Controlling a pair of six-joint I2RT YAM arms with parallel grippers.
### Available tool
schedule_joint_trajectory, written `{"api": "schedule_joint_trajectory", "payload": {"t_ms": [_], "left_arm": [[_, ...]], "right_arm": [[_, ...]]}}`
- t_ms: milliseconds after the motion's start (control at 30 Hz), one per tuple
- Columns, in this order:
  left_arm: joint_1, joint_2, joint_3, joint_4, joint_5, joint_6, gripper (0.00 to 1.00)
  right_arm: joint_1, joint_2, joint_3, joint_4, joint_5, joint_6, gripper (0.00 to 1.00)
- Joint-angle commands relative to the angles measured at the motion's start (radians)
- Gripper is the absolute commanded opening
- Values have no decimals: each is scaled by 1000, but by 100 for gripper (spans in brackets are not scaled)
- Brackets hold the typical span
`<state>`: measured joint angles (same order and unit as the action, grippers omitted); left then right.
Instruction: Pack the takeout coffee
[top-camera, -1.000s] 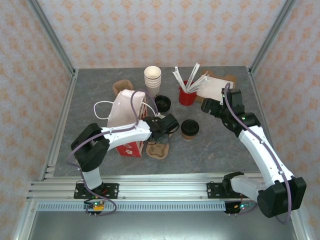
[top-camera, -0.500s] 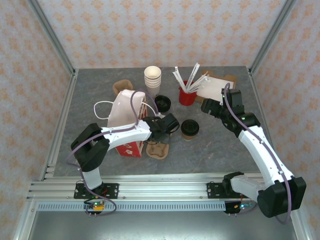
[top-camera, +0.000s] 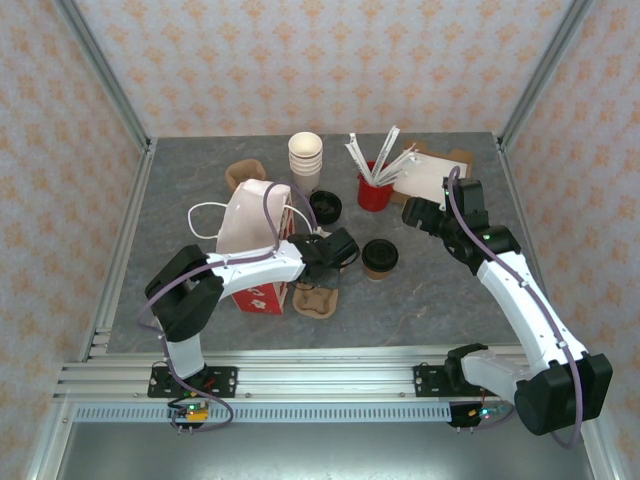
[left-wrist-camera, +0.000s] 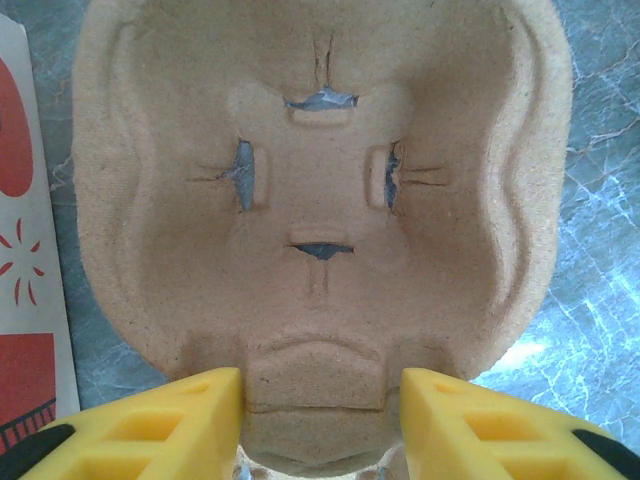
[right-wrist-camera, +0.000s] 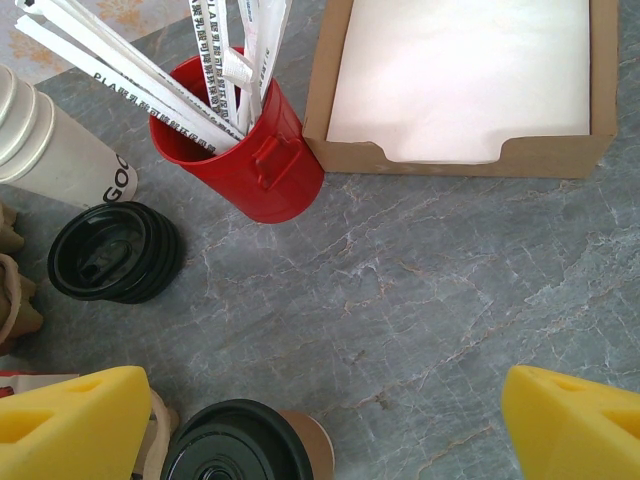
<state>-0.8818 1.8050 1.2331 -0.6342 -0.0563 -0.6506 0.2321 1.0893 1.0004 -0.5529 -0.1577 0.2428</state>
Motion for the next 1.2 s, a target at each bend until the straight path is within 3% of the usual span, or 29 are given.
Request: {"api": "schedule_joint_trajectory", "payload": {"t_ms": [0, 433, 633, 1167], "left_arm": [[9, 13, -3, -8, -6, -1, 45], [-11, -28, 6, -44, 84, 78, 39], [-28, -65, -6, -79, 110, 109, 41], [-34, -54, -23, -72, 103, 36, 49]], "right_arm": [[-4, 0, -9, 15, -6, -9, 91], [-4, 0, -8, 15, -3, -10, 91], [-4, 5, -9, 19, -10, -7, 91], [-2, 13, -1, 18, -15, -7, 91]]}}
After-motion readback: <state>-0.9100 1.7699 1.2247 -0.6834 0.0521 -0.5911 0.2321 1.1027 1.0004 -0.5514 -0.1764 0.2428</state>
